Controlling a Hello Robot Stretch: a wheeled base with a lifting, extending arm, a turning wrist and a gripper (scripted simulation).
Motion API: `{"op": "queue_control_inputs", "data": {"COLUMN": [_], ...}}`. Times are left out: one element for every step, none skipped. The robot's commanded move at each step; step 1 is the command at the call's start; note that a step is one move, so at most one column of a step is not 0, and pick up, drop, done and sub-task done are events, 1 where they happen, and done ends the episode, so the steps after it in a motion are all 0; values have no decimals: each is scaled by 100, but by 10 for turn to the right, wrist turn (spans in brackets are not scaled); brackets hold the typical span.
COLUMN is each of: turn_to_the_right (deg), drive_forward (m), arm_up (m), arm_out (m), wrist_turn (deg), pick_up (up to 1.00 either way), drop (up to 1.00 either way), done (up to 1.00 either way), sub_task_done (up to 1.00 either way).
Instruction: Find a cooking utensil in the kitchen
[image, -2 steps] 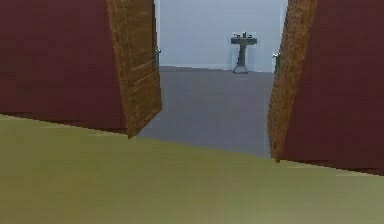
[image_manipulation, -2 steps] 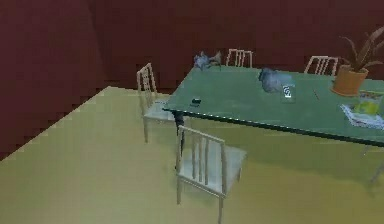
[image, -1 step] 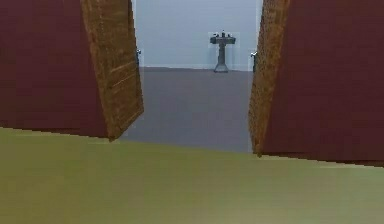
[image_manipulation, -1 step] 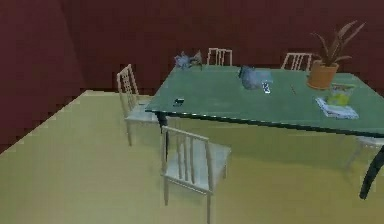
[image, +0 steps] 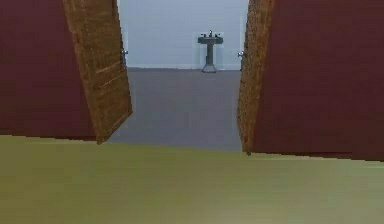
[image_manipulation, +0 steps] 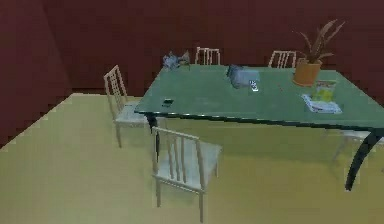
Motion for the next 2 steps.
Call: {"op": "queue_control_inputs", "data": {"turn_to_the_right": [0,0], "drive_forward": [100,75], "arm_up": [0,0], "arm_out": [0,0], "wrist_turn": [0,0], "pick_up": [0,0], "drop": [0,0], "done": [0,0], "sub_task_done": [0,0]}}
